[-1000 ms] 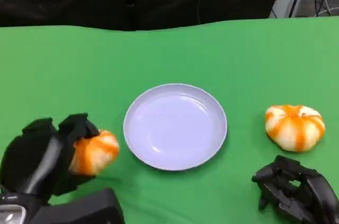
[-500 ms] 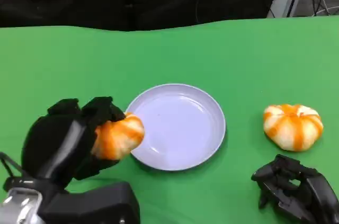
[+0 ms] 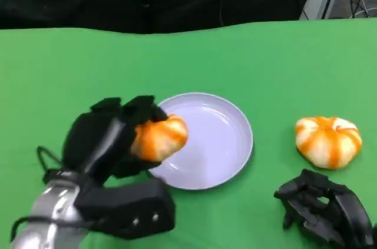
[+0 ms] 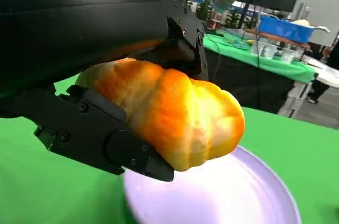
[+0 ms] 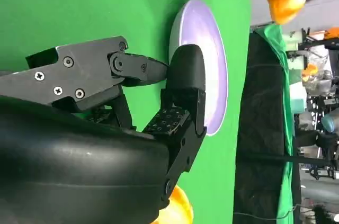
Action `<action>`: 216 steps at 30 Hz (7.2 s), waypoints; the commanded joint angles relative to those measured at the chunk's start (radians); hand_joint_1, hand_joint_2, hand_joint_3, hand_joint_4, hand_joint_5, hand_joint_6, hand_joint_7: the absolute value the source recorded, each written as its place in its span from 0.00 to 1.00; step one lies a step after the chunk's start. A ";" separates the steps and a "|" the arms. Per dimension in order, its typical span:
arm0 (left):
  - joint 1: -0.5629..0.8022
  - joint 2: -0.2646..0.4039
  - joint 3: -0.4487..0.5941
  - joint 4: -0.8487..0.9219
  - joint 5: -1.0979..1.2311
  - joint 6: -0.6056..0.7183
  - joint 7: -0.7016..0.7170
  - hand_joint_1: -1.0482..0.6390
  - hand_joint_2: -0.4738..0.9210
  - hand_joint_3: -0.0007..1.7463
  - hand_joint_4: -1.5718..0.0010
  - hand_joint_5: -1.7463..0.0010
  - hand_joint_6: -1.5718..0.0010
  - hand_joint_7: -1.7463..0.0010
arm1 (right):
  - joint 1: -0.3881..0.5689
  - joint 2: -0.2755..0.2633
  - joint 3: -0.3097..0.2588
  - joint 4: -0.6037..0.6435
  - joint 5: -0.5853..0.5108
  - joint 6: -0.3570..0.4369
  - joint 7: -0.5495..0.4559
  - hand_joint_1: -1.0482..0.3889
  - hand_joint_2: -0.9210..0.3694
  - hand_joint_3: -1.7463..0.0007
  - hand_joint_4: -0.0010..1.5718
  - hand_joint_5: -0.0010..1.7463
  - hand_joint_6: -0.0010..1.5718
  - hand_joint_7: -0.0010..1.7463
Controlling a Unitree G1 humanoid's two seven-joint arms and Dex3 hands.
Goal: Grasp the bread from the table and place it into the plate.
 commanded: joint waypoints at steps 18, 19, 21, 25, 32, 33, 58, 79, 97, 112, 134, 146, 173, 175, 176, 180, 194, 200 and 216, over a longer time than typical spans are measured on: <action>-0.256 -0.066 -0.109 0.395 -0.006 -0.118 0.102 0.54 1.00 0.05 0.56 0.00 0.63 0.11 | 0.023 0.005 0.029 -0.031 -0.017 -0.019 -0.045 0.53 0.00 0.77 0.43 0.98 0.53 0.58; -0.263 -0.066 -0.115 0.405 -0.005 -0.120 0.103 0.54 1.00 0.05 0.57 0.00 0.65 0.10 | 0.023 0.004 0.030 -0.030 -0.019 -0.019 -0.046 0.53 0.00 0.77 0.43 0.98 0.53 0.58; -0.288 -0.069 -0.138 0.446 0.009 -0.120 0.103 0.53 1.00 0.05 0.58 0.00 0.66 0.09 | 0.023 0.004 0.032 -0.031 -0.023 -0.021 -0.052 0.54 0.00 0.76 0.43 0.97 0.53 0.58; -0.331 -0.080 -0.170 0.533 0.017 -0.138 0.118 0.54 0.99 0.04 0.58 0.00 0.66 0.08 | 0.022 0.005 0.035 -0.029 -0.024 -0.019 -0.057 0.55 0.00 0.76 0.44 0.97 0.53 0.58; -0.401 -0.100 -0.215 0.673 0.027 -0.177 0.146 0.52 1.00 0.02 0.59 0.00 0.66 0.08 | 0.020 0.005 0.036 -0.027 -0.022 -0.017 -0.056 0.56 0.00 0.76 0.44 0.97 0.53 0.57; -0.416 -0.103 -0.221 0.701 0.028 -0.189 0.155 0.52 1.00 0.02 0.60 0.00 0.66 0.08 | 0.019 0.005 0.036 -0.026 -0.022 -0.017 -0.057 0.55 0.00 0.76 0.44 0.97 0.53 0.57; -0.535 -0.135 -0.269 0.938 0.012 -0.248 0.153 0.20 1.00 0.15 0.66 0.99 0.74 1.00 | 0.020 0.001 0.031 -0.026 -0.025 -0.022 -0.063 0.54 0.00 0.76 0.45 0.99 0.54 0.57; -0.477 -0.042 -0.212 0.755 -0.082 -0.236 -0.009 0.03 1.00 0.38 0.90 1.00 0.88 1.00 | 0.020 0.001 0.026 -0.021 -0.017 -0.017 -0.049 0.55 0.00 0.76 0.44 0.97 0.53 0.57; -0.235 -0.044 0.075 0.432 -0.627 -0.321 -0.368 0.08 1.00 0.41 0.81 0.97 0.81 0.98 | 0.017 -0.003 0.028 -0.017 -0.018 -0.016 -0.044 0.52 0.00 0.78 0.44 0.97 0.53 0.57; -0.025 -0.131 0.254 0.358 -1.009 -0.381 -0.610 0.13 1.00 0.38 0.70 0.97 0.72 0.98 | 0.012 -0.014 0.027 -0.009 -0.022 -0.021 -0.044 0.53 0.00 0.77 0.43 0.97 0.54 0.57; 0.119 -0.176 0.503 0.469 -1.251 -0.392 -0.829 0.20 1.00 0.31 0.58 0.98 0.65 0.99 | 0.008 -0.020 0.021 -0.002 -0.004 -0.015 -0.018 0.53 0.00 0.78 0.43 0.98 0.54 0.56; 0.142 -0.172 0.585 0.498 -1.298 -0.325 -0.871 0.32 1.00 0.27 0.55 0.99 0.63 0.99 | 0.001 -0.025 0.022 0.010 -0.013 -0.019 -0.024 0.53 0.00 0.77 0.44 0.99 0.53 0.57; 0.072 -0.212 0.629 0.633 -1.105 -0.471 -0.573 0.65 0.98 0.29 0.34 0.97 0.43 0.98 | -0.009 -0.029 -0.014 0.020 0.023 0.009 0.037 0.55 0.01 0.77 0.42 0.99 0.54 0.56; 0.070 -0.211 0.628 0.638 -1.097 -0.479 -0.557 0.65 0.99 0.27 0.28 0.97 0.39 0.98 | -0.009 -0.029 -0.016 0.022 0.022 0.008 0.038 0.55 0.01 0.78 0.43 0.99 0.54 0.56; 0.070 -0.206 0.625 0.644 -1.077 -0.498 -0.540 0.64 0.99 0.26 0.28 0.97 0.39 0.98 | -0.009 -0.029 -0.015 0.021 0.020 0.008 0.037 0.55 0.01 0.78 0.43 0.98 0.54 0.56; 0.069 -0.195 0.621 0.656 -1.036 -0.559 -0.511 0.64 0.94 0.37 0.34 0.40 0.18 0.93 | -0.008 -0.029 -0.015 0.023 0.018 -0.002 0.037 0.55 0.00 0.77 0.43 0.98 0.54 0.55; 0.107 -0.171 0.594 0.656 -1.001 -0.608 -0.520 0.65 0.88 0.48 0.43 0.11 0.46 0.25 | -0.011 -0.026 -0.018 0.027 0.024 0.005 0.042 0.55 0.00 0.78 0.42 0.98 0.54 0.55; 0.117 -0.165 0.592 0.651 -1.001 -0.610 -0.523 0.64 0.88 0.48 0.45 0.08 0.47 0.21 | -0.010 -0.025 -0.020 0.024 0.027 0.010 0.045 0.56 0.00 0.78 0.42 0.98 0.54 0.55; 0.130 -0.156 0.580 0.664 -0.978 -0.617 -0.498 0.64 0.84 0.54 0.47 0.04 0.48 0.18 | -0.005 -0.028 -0.024 0.018 0.038 0.010 0.057 0.56 0.00 0.78 0.43 0.98 0.54 0.55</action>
